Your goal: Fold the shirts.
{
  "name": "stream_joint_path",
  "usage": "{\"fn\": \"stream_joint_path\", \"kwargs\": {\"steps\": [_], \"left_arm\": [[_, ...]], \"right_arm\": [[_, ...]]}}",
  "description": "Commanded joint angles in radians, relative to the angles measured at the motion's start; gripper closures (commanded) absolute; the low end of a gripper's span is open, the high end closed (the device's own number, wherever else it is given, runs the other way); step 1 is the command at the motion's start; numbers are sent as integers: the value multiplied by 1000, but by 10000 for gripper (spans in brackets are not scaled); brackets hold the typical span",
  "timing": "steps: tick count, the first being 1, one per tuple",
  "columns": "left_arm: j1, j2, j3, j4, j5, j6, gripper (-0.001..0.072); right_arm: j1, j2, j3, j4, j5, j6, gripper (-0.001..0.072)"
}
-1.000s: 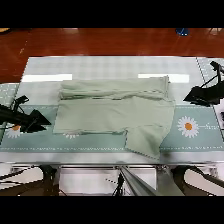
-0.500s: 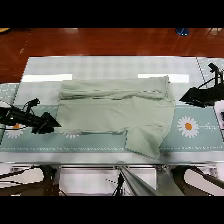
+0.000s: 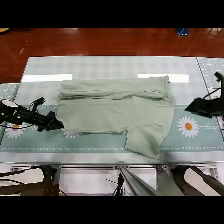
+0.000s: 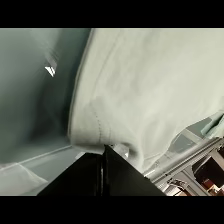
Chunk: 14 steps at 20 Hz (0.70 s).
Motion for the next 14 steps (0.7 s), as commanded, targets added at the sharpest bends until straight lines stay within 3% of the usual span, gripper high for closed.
{"fn": "stream_joint_path", "kwargs": {"steps": [1,6,14], "left_arm": [[26,6,1,4,-34,21,679],[31,12,1,4,-42,22,678],[31,12,1,-27,-44,35,679]], "right_arm": [[-51,69,-191,42,23,-20,232],[-51,140,-396,171,-72,-31,233],[-14,142,-539,250,-203,-11,237]]}}
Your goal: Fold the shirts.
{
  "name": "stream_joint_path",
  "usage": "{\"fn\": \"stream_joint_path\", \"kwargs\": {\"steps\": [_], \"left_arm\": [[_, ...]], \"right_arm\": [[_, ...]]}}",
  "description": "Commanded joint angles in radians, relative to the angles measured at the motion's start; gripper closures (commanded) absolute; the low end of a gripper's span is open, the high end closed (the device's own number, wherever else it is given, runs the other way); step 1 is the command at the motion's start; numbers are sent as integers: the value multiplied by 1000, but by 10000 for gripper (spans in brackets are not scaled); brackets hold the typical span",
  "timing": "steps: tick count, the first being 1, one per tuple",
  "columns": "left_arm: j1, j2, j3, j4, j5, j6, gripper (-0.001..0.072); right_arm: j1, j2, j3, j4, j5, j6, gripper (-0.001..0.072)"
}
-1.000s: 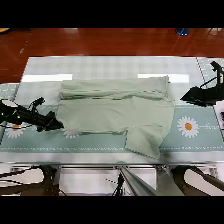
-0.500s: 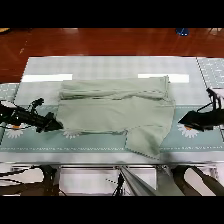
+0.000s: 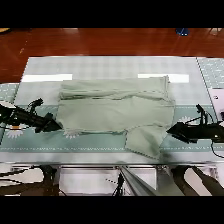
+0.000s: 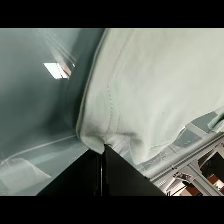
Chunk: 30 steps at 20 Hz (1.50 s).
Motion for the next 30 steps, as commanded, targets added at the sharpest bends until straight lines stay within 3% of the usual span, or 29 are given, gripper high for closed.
{"fn": "stream_joint_path", "kwargs": {"steps": [1,4,7,8,9,13,17,19,25,30], "left_arm": [[1,1,2,-33,-11,13,679],[1,1,3,-48,-11,21,679],[1,1,17,-51,-10,39,679],[1,1,24,-51,-11,39,679],[2,1,35,-51,-14,39,679],[7,21,164,-97,-77,85,680],[12,30,399,-294,-130,90,680],[-4,29,471,-374,-82,86,680],[-100,-5,500,-378,204,72,679],[-149,-119,501,-378,297,72,679]], "right_arm": [[55,3,-56,65,-114,16,256],[190,2,-72,53,-307,134,312],[267,2,-72,30,-421,248,494],[270,2,-71,41,-424,250,640],[270,3,-65,47,-418,246,687],[270,3,140,69,-250,95,688],[270,-16,439,69,-335,117,689],[274,-92,547,77,-366,126,689],[344,-401,757,74,-533,109,690],[374,-598,864,74,-631,110,689]]}}
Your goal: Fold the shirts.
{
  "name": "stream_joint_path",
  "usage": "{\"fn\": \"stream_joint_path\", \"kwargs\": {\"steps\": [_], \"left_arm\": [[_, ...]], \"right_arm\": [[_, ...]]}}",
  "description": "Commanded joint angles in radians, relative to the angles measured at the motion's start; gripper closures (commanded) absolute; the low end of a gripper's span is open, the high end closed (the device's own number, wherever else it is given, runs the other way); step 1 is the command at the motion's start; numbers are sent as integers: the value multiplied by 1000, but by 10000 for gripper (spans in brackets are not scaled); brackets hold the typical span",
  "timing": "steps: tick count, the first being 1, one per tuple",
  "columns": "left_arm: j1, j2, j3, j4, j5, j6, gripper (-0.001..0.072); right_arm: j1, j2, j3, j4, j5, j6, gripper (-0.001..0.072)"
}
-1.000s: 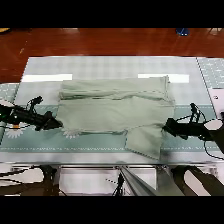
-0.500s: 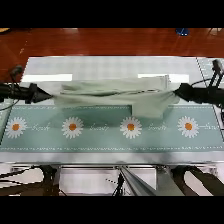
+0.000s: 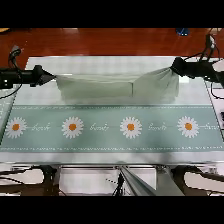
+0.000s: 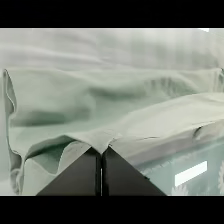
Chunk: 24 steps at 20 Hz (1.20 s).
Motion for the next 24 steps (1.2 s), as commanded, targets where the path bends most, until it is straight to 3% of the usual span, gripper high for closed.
{"fn": "stream_joint_path", "kwargs": {"steps": [1,5,6,7,9,10,14,15,16,18,22,24], "left_arm": [[-29,-79,5,-6,93,0,679],[-29,-154,6,-8,122,-1,677],[-32,-164,6,-8,122,-1,659],[-34,-167,6,-8,123,-1,571],[-34,-169,7,-8,123,0,381],[-29,-169,9,-8,122,-1,327],[19,-168,47,-8,43,-1,298],[28,-168,61,-7,7,-1,298],[32,-168,72,-7,-23,-1,298],[33,-168,84,-8,-66,-1,298],[18,-168,86,-8,-123,38,298],[14,-168,85,-8,-148,60,298]], "right_arm": [[16,-124,61,-2,-93,1,689],[16,-183,61,-4,-91,0,688],[16,-193,61,-4,-84,0,687],[16,-198,61,-9,-79,0,671],[14,-192,61,-27,-71,-1,439],[8,-177,61,-58,-56,-5,342],[-57,-75,61,-442,84,53,335],[-85,-53,61,-549,126,106,246],[-119,-43,61,-595,168,135,207],[-218,-59,61,-489,272,115,163],[-386,-166,61,75,422,-87,118],[-392,-210,61,168,425,-99,118]]}}
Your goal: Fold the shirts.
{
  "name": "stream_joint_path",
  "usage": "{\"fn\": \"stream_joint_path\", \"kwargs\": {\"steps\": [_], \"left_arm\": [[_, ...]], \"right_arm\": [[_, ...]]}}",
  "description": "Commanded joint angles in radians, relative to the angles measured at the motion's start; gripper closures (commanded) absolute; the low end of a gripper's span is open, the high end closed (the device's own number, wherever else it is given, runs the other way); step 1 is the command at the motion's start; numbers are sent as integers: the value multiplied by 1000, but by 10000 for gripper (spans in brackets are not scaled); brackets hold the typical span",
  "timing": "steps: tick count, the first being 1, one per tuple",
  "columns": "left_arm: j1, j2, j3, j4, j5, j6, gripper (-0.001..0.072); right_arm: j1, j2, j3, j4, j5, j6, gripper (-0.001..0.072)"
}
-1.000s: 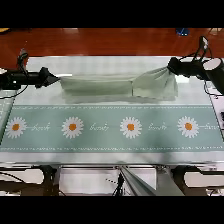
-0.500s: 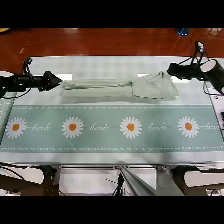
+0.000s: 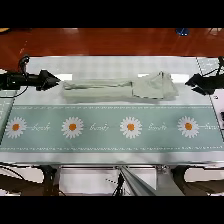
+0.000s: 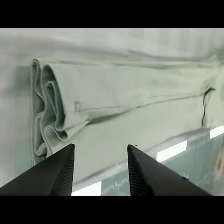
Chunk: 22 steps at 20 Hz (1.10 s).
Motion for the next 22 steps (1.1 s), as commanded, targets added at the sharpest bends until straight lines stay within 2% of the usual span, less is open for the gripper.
{"fn": "stream_joint_path", "kwargs": {"steps": [1,7,10,11,12,15,16,17,18,19,20,22], "left_arm": [[-7,0,3,0,-58,32,298],[-30,0,3,0,-82,32,298],[-43,-1,3,0,-83,32,298],[-45,0,3,0,-82,32,298],[-46,0,3,0,-83,32,298],[-46,0,3,-2,-83,31,300],[-45,0,3,-18,-84,31,312],[-45,0,3,-48,-92,31,371],[-45,0,3,-95,-115,31,512],[-46,0,3,-146,-142,32,623],[-48,0,4,-197,-170,32,665],[-63,4,3,-251,-207,32,679]], "right_arm": [[-43,-74,0,250,71,-67,118],[110,-188,0,280,-14,-70,109],[182,-225,0,432,-49,-164,110],[202,-226,0,477,-59,-212,150],[214,-222,0,511,-63,-252,242],[229,-200,1,520,-63,-288,613],[228,-189,1,518,-51,-287,688],[226,-173,1,517,-32,-287,688],[224,-150,1,503,-6,-287,688],[224,-119,1,466,21,-285,688],[228,-84,1,409,43,-267,688],[235,-4,1,269,92,-197,689]]}}
